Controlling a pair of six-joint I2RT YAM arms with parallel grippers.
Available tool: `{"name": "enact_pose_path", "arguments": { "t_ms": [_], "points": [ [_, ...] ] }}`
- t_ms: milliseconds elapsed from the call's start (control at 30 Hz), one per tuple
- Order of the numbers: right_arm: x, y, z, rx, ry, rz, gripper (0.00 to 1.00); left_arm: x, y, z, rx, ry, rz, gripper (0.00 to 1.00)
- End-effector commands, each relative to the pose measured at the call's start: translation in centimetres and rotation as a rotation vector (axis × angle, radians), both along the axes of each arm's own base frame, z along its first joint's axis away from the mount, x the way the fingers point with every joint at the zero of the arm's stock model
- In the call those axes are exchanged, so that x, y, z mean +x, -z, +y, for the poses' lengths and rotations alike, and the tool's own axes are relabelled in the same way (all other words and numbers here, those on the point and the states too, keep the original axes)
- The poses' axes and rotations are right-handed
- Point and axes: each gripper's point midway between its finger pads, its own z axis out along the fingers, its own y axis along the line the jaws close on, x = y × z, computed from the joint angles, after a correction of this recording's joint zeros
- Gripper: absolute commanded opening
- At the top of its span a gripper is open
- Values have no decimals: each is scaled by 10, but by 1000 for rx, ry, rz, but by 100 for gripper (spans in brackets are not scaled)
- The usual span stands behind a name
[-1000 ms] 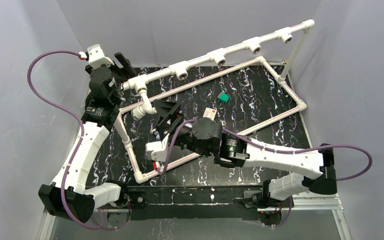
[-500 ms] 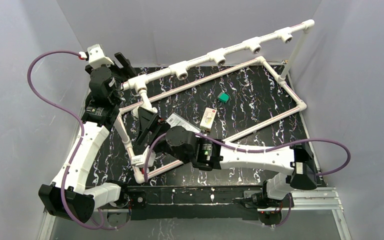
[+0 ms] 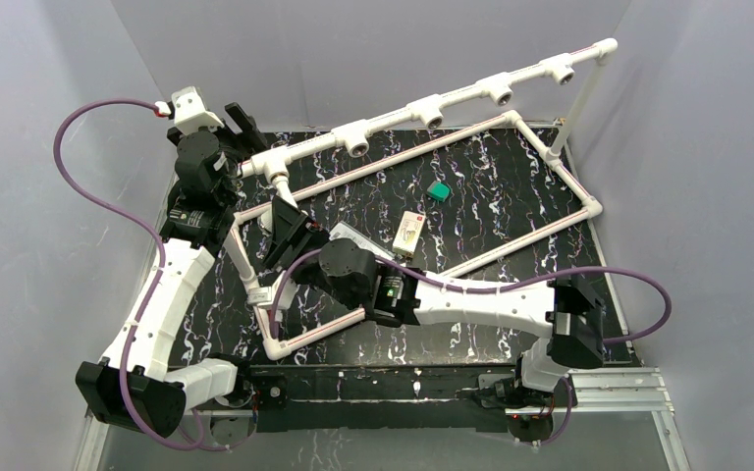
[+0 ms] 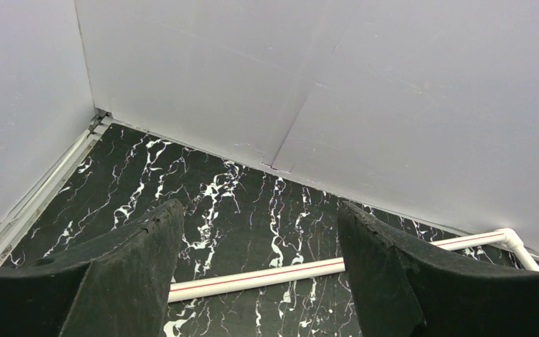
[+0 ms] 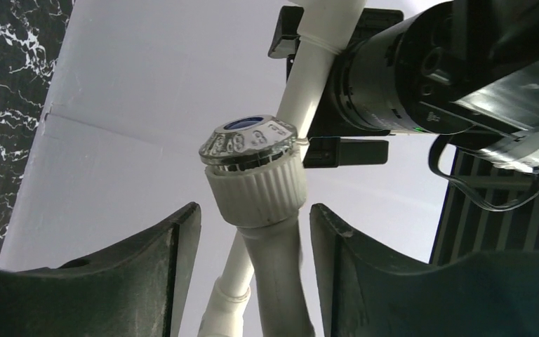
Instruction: Install the water faucets
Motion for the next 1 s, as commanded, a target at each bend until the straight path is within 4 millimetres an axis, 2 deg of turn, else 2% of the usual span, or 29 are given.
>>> {"name": "enact_pose_path", "arguments": {
  "t_ms": [0, 133, 200, 267, 300, 400, 500, 767, 967],
  "points": [
    [9, -30, -6, 116, 30, -6, 62, -35, 171, -11, 136, 98, 575, 77],
    [19, -26, -8, 141, 50, 24, 43, -35, 171, -11, 136, 99, 577, 77],
    [23, -22, -9, 144, 58, 41, 27, -35, 171, -12, 135, 102, 577, 77],
    [23, -20, -8, 161, 57, 57, 5, -35, 172, -11, 136, 99, 578, 77],
    [24, -18, -8, 177, 60, 71, 1, -35, 172, -11, 136, 99, 578, 78],
    [26, -15, -7, 274, 64, 119, 1, -34, 172, -12, 135, 100, 579, 77],
    [29, -13, -6, 463, 78, 233, 1, -34, 171, -12, 136, 99, 579, 77],
    [21, -4, -6, 1262, 40, 740, 1, -34, 171, -11, 137, 97, 579, 77],
    [15, -6, -12, 1763, -110, 1212, 1, -36, 169, -10, 140, 95, 573, 77]
  ]
}}
